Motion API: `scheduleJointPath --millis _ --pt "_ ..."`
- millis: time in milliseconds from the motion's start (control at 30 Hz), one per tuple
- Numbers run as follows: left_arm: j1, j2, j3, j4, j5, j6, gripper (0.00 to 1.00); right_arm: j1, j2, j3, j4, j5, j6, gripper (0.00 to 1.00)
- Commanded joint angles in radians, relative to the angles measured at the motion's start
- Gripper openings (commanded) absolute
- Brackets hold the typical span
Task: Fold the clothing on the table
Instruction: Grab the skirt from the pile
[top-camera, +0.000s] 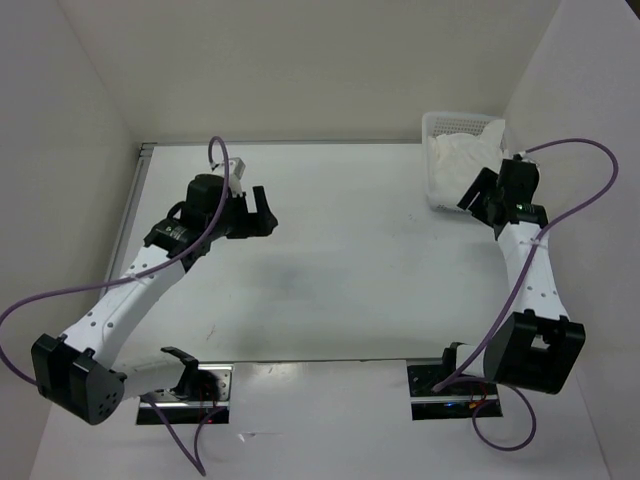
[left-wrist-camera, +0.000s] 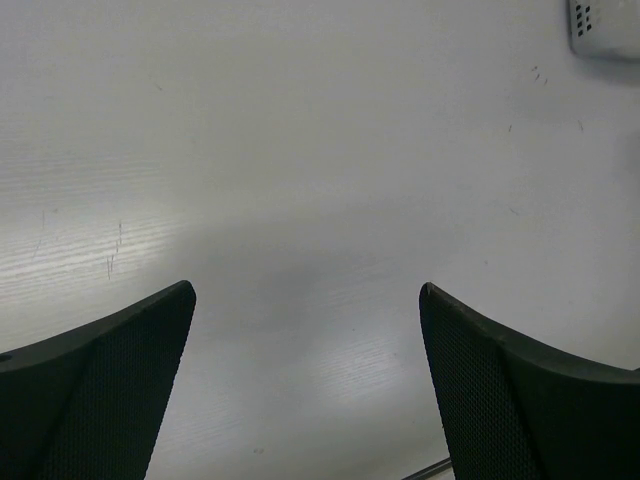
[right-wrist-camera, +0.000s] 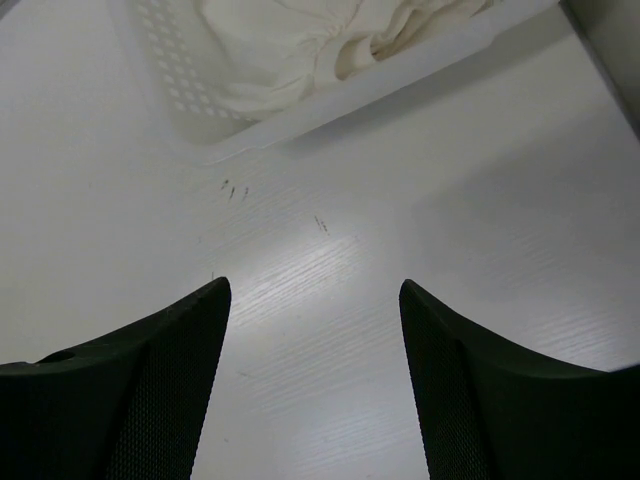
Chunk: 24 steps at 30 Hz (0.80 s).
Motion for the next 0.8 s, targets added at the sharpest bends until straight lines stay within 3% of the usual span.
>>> scheduleJointPath --millis 0,167,500,767 --pt "-0.007 -0.025 -0.007 0.019 -0.047 -0.002 0.99 0.041 0.036 0.098 0.028 0.139 -0.017 0.74" --pt "-0.016 -0.015 -0.007 -0.003 -0.069 -0.011 0.99 0.129 0.241 0.212 0.04 0.334 -0.043 0.72" --pt "-0.025 -0.064 -0.037 0.029 -0.101 -0.02 0.99 0.144 0.559 0.424 0.141 0.495 -0.15 0.69" --pt "-0.025 -0.032 -0.037 0.011 -0.101 -0.02 0.99 0.153 0.69 0.512 0.238 0.543 -0.171 0.69"
